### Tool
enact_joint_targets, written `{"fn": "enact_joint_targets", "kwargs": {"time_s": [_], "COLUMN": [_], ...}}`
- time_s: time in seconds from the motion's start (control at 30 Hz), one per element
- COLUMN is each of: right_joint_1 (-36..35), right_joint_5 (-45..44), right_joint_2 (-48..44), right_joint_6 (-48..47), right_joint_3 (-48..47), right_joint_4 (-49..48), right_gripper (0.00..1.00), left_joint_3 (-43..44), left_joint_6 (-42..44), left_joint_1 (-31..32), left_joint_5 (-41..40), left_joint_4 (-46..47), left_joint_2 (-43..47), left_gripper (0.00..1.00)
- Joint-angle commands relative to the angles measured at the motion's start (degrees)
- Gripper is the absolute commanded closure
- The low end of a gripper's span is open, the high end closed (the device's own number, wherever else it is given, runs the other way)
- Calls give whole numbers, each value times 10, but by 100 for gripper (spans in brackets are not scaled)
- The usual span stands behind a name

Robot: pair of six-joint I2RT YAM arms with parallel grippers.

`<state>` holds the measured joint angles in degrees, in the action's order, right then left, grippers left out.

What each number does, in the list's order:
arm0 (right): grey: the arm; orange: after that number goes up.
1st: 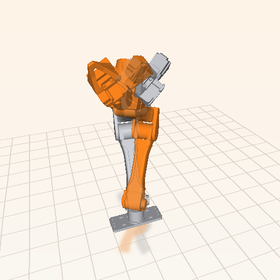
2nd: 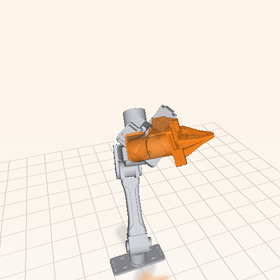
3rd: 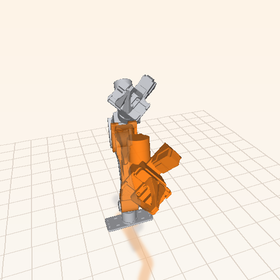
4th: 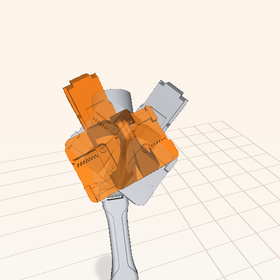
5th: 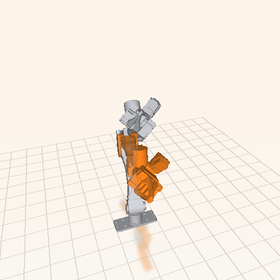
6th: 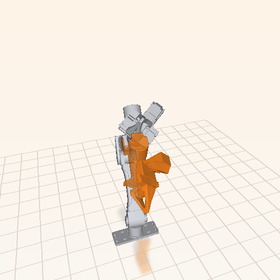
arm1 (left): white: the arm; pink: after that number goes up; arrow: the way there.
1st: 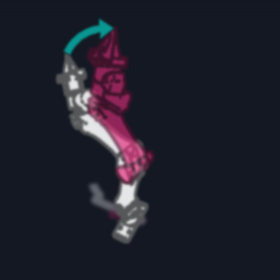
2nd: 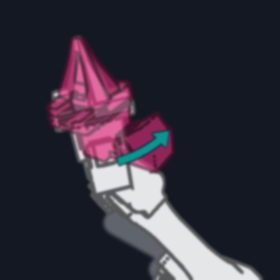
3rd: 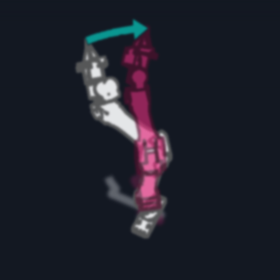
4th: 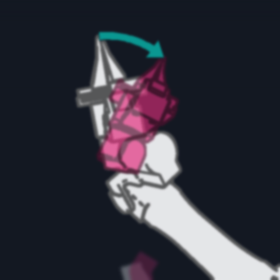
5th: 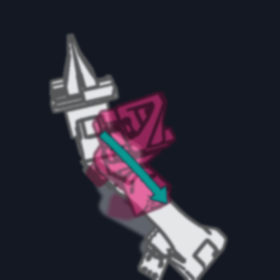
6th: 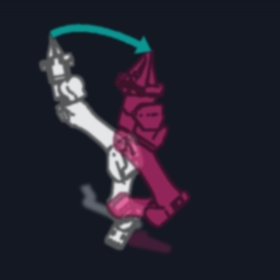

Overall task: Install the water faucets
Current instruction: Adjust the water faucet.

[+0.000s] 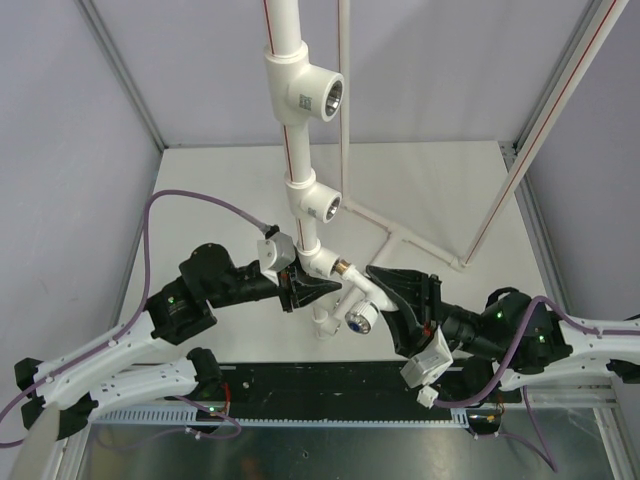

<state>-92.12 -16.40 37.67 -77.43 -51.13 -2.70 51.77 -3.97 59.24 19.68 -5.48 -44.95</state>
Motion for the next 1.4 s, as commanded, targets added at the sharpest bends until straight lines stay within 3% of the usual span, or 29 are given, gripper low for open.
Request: {"fn": "enact_joint_targets", "kwargs": {"time_s": [0.0,0.3,0.57,0.93,1.37], "right_joint_1": [-9,-30,-110,-89,-35], "right_joint_5": [5,-13,-117,-126,-89], "right_joint_2": [-3,-9,-55,-56,-69], "right_joint_6": [15,62,134,173,154], "right_joint_3": [-26,-24,44,185,205], "right_joint_4": [1,69,116,-34,-84], "right_gripper": [100,100,100,100,100], "left_joint_3": [4,-1,-36,-10,-15], "left_joint_6": [-82,-79,-122,-122,-120], "left_joint_1": [12,12,-29,-70,-70], "left_joint_5": [44,31,17,76,82], "left_joint_4": [-18,-19,23,31,30], "left_joint_2": [8,6,12,-25,-25], "left_gripper": [100,100,100,100,100]}}
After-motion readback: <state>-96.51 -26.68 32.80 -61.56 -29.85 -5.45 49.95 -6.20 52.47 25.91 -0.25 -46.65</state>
